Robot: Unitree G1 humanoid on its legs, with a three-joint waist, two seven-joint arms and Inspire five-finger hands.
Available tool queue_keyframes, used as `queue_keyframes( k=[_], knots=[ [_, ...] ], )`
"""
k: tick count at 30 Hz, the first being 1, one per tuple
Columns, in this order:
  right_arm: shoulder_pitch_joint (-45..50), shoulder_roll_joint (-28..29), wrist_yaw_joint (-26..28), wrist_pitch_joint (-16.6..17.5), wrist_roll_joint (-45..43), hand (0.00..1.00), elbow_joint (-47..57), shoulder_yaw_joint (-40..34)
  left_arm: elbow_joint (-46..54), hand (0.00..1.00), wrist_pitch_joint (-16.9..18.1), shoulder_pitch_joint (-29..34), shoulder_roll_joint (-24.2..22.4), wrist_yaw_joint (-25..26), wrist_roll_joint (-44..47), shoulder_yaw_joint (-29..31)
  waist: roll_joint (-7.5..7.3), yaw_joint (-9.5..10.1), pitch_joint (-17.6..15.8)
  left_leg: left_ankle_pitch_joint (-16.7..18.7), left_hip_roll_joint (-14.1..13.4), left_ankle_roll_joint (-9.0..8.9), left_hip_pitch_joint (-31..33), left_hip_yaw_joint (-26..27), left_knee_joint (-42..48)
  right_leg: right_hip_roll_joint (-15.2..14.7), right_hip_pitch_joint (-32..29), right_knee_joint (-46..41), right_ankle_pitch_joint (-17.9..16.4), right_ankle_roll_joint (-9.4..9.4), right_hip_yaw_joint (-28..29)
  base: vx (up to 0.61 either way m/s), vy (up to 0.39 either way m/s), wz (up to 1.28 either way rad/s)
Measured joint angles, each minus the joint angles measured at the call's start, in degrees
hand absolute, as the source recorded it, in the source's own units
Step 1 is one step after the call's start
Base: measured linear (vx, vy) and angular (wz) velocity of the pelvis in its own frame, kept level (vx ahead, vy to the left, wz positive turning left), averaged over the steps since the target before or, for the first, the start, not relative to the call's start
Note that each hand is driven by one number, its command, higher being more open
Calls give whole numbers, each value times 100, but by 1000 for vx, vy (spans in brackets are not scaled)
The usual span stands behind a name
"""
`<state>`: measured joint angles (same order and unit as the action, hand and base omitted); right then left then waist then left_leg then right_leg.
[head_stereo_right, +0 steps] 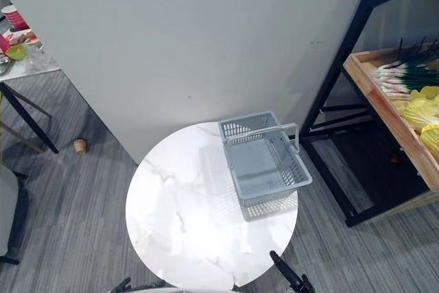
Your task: Pick vegetable in the basket
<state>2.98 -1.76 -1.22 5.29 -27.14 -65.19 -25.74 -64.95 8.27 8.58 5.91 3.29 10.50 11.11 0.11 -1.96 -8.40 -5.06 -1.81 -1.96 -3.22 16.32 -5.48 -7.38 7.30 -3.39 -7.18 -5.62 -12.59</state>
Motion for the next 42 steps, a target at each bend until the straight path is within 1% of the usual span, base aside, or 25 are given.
queue_keyframes(
  k=[5,6,8,9,10,11,12,14,15,18,19,20,22,23,24,27,28,29,31,32,33,34,36,38,42],
  knots=[
    [-5,4,-9,-1,-19,100,-93,-10,-4,100,0,16,41,-1,1,12,-78,13,12,2,28,1,-4,-9,-1,-49,16,16,5,-8,-7,-7,5,0],
    [-23,4,-34,-3,-215,100,-100,-104,-5,100,0,27,44,-6,2,67,-102,16,26,8,46,10,-6,-9,-2,-52,22,30,17,-28,-6,0,0,0],
    [-247,-22,-106,-7,-554,100,-202,-947,-3,100,0,47,36,2,4,172,-110,16,24,37,90,53,-38,-9,-2,-88,86,89,48,-63,-4,-32,41,0],
    [-303,-55,-171,-6,-697,100,-199,-1205,1,100,0,61,34,4,4,184,-108,20,27,49,106,68,-45,-8,-2,-105,95,100,51,-69,-2,-38,62,-3],
    [-477,-245,-352,-2,-947,100,-181,-1731,11,100,3,117,7,3,0,224,-109,19,29,77,147,101,-50,5,-2,-147,96,115,71,-101,9,-35,65,-5],
    [-533,-338,-437,1,-1036,100,-143,-1836,11,100,3,136,-17,3,0,277,-104,19,32,89,165,102,-52,17,-2,-167,96,127,77,-110,17,-36,81,-6],
    [-586,-497,-594,18,-1140,100,-21,-1860,12,100,1,153,-44,13,6,349,-97,19,36,105,189,109,-49,20,-3,-199,95,138,85,-125,23,-16,67,-4],
    [-709,-937,-910,38,-1067,100,566,-1785,41,100,2,200,-64,54,7,371,-78,14,48,158,255,151,-38,32,-2,-262,84,155,93,-142,30,-10,62,-3],
    [-753,-1043,-976,48,-993,100,767,-1744,55,100,2,216,-66,57,7,364,-73,8,52,177,273,162,-34,35,-2,-275,82,167,96,-148,34,1,43,-2],
    [-993,-1646,-1209,144,-317,100,1846,-1175,85,100,30,243,-49,68,9,251,-60,-8,60,224,343,204,35,36,-1,-338,23,207,101,-178,36,7,25,-1],
    [-1165,-1833,-1283,245,9,100,2231,-973,119,100,31,268,-44,74,11,205,-61,-14,85,224,363,235,86,37,0,-355,-28,202,105,-188,40,32,17,0],
    [-1266,-1920,-1318,289,139,100,2401,-875,147,100,31,284,-26,82,14,145,-66,-15,93,228,374,245,100,35,1,-363,-36,212,113,-200,37,59,12,1],
    [-1825,-2222,-1370,399,535,100,2797,-427,302,100,45,388,54,87,11,-105,-68,-7,127,229,393,251,101,1,13,-372,-41,178,134,-228,14,88,-4,4],
    [-1963,-2292,-1374,429,612,100,2848,-294,323,100,48,398,68,78,7,-150,-68,-1,129,229,386,252,100,-20,33,-364,-44,141,137,-228,5,100,-29,13],
    [-2247,-2411,-1371,483,757,100,2900,30,349,100,48,409,82,58,5,-213,-63,5,133,226,351,253,97,-100,36,-326,-53,40,149,-212,-13,59,-33,22],
    [-2794,-2658,-1271,489,1104,100,2960,945,429,100,53,460,101,24,1,-391,-28,71,153,219,182,243,91,-221,37,-152,-59,2,360,-83,-57,35,-46,19],
    [-3087,-2854,-1159,489,1412,100,2970,1585,483,100,56,475,91,8,1,-409,-10,139,164,211,113,231,100,-278,37,-75,-52,33,480,-33,-87,12,-34,7],
    [-3206,-2942,-1118,488,1595,100,2983,1865,511,100,57,484,88,6,0,-418,-7,159,165,210,95,229,102,-286,37,-61,-48,40,506,-18,-96,9,-29,10],
    [-3615,-3234,-953,518,2588,100,3142,2860,538,100,139,516,76,-5,-10,-437,-3,175,166,209,87,227,130,-329,38,-49,-48,56,543,16,-126,4,-10,13],
    [-3831,-3355,-859,602,3148,100,3204,3356,567,100,162,535,82,-4,-10,-476,0,177,165,208,89,226,156,-365,39,-47,-53,69,562,41,-145,6,-7,15],
    [-3928,-3404,-813,655,3383,100,3204,3581,581,100,169,547,89,-2,-10,-508,0,180,165,206,89,225,169,-392,39,-45,-54,75,576,36,-154,6,-5,19],
    [-4132,-3461,-743,724,4116,100,3184,4035,630,100,176,574,90,-2,-23,-528,2,200,163,201,86,219,198,-454,39,-45,-53,89,620,9,-165,6,1,17],
    [-4299,-3471,-660,753,4751,100,3107,4421,632,100,188,574,85,-2,-41,-526,5,239,162,199,79,216,218,-480,39,-47,-54,107,664,28,-175,7,8,12],
    [-4510,-3474,-512,860,5480,100,2795,4848,678,100,229,574,65,3,-75,-525,14,304,154,181,83,206,259,-540,39,-46,-58,139,727,50,-224,7,5,12],
    [-4741,-3479,-371,856,6009,100,2249,5151,742,100,249,582,39,21,-113,-522,34,348,141,123,98,212,387,-632,40,-50,-134,142,778,52,-339,-3,-4,13]
  ],
)
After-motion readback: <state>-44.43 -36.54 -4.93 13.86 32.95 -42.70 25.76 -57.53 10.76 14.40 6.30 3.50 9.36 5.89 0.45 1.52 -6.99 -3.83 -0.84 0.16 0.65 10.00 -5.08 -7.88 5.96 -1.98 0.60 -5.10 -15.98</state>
